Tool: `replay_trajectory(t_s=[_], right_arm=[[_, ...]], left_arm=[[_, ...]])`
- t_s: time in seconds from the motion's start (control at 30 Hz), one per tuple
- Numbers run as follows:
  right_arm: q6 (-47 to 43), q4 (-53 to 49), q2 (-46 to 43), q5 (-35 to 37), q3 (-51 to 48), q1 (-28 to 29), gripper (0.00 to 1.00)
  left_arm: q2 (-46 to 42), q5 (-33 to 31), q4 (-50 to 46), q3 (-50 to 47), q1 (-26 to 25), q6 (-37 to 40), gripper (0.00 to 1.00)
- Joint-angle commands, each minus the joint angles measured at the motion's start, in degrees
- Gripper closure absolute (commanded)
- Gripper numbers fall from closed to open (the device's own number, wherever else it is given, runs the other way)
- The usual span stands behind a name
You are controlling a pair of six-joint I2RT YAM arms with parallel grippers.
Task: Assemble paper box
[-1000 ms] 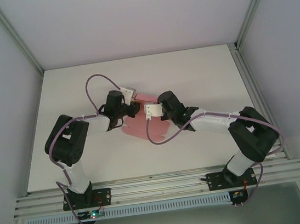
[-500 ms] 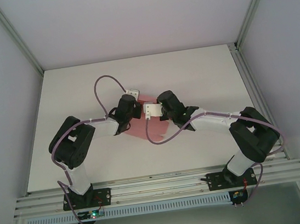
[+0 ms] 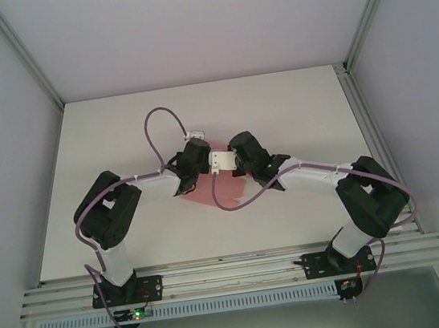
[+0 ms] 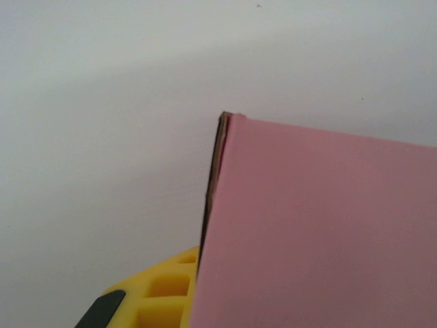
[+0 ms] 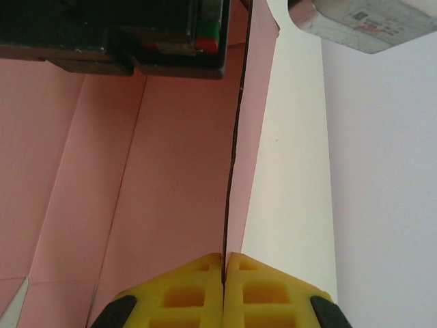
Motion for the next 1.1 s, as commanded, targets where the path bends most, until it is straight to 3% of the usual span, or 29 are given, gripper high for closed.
replay_trajectory(t_s=[0.0, 0.13, 0.27, 0.3, 0.33, 0.4, 0.47, 0.57, 0.73, 0.83, 1.0, 1.07], right_arm=[[0.8, -11.0, -1.2, -1.5, -0.7, 0.7, 1.0], [2.0, -9.9, -0.7, -1.3, -0.5, 0.3, 1.0], [4.6, -7.3, -1.1, -1.8, -0.5, -0.1, 0.97], [5.0, -7.1, -1.5, -2.2, -0.5, -0.3, 0.84], [5.7, -6.8, -2.1, -2.5, -0.4, -0.5, 0.81], [7.4, -6.7, -4.2, -4.0, 0.0, -1.1, 0.61], [9.0, -7.0, -7.4, -6.1, -0.3, -1.7, 0.47], [9.5, -7.8, -14.8, -10.0, -2.8, -2.0, 0.02], [13.4, -4.9, -30.7, -16.3, -8.4, -2.1, 0.02], [17.8, 0.7, -37.6, -15.1, -10.8, -3.0, 0.02], [31.1, -0.9, -40.0, -10.4, -7.2, -8.6, 0.02], [34.1, -5.2, -39.8, -13.6, -4.8, -10.3, 0.02]], left_arm=[[4.4, -21.5, -13.1, -0.8, 3.8, -4.0, 1.0], [5.7, -18.5, -14.5, 0.7, 3.6, -3.2, 1.0], [3.3, -8.2, -4.7, -4.0, 3.5, -0.5, 1.0], [2.4, -5.1, -2.4, -5.1, 3.5, 0.6, 1.0], [1.2, -2.3, -0.1, -6.3, 3.5, 1.2, 1.0], [-1.5, 2.5, 4.5, -8.7, 3.5, 2.5, 1.0], [-4.3, 5.3, 6.9, -10.2, 3.5, 3.5, 1.0], [-8.2, 6.5, 8.7, -11.3, 3.6, 3.9, 1.0], [-15.1, 12.0, 10.9, -13.0, 4.0, 3.1, 1.0], [-19.6, 15.2, 13.6, -14.7, 4.0, 3.8, 1.0], [-26.1, 21.5, 17.4, -19.1, 4.2, 4.5, 1.0], [-28.2, 24.0, 18.8, -20.8, 4.2, 4.3, 1.0]])
